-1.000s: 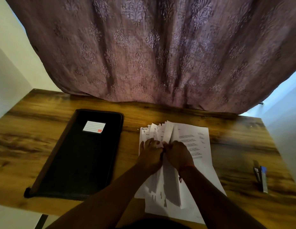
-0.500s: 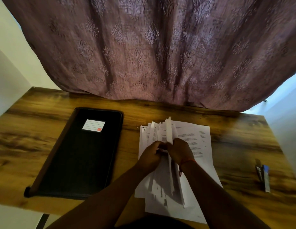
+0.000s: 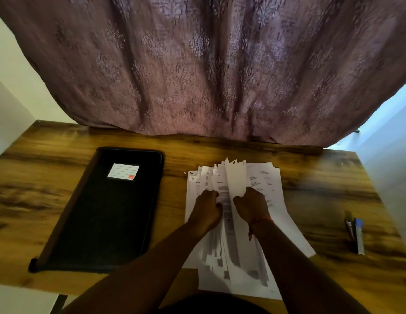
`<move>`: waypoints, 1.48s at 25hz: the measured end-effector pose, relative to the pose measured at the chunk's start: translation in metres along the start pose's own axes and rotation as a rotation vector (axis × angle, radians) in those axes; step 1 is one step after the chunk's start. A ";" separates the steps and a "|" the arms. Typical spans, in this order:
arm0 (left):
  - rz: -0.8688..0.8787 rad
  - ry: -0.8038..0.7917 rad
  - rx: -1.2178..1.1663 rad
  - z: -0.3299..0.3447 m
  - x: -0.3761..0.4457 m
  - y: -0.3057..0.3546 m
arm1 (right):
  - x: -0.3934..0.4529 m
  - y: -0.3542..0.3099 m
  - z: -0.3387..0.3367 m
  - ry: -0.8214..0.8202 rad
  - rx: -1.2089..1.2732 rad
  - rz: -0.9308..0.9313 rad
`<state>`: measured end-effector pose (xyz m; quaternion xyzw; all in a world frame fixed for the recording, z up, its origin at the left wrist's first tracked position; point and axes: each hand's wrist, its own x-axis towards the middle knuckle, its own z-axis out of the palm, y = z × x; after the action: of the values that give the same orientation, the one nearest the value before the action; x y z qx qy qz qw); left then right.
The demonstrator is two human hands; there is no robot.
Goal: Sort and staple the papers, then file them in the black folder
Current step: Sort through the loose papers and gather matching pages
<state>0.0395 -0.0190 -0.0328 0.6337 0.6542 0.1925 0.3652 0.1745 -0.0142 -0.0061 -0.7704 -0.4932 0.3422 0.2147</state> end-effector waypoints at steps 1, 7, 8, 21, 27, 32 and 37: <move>0.031 0.030 0.015 0.001 0.000 0.001 | -0.001 0.000 0.000 -0.003 -0.002 0.006; 0.129 0.133 0.124 0.003 0.004 0.000 | -0.001 -0.004 -0.001 -0.001 0.036 0.057; 0.123 0.150 0.125 0.003 0.005 0.001 | -0.002 -0.004 -0.001 -0.005 0.043 0.058; -0.048 0.107 0.151 0.005 0.019 -0.003 | -0.008 0.000 -0.004 -0.016 0.073 0.009; 0.279 0.060 0.532 0.000 0.007 0.006 | -0.005 0.002 -0.001 -0.004 0.071 0.032; 0.330 -0.030 0.428 0.007 0.003 -0.005 | -0.006 0.007 0.000 -0.001 0.080 0.041; 0.301 0.036 0.329 0.018 0.007 -0.005 | -0.006 0.013 0.006 -0.016 0.124 0.047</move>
<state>0.0496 -0.0167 -0.0499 0.7717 0.5812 0.1468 0.2125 0.1762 -0.0253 -0.0167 -0.7642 -0.4546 0.3832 0.2500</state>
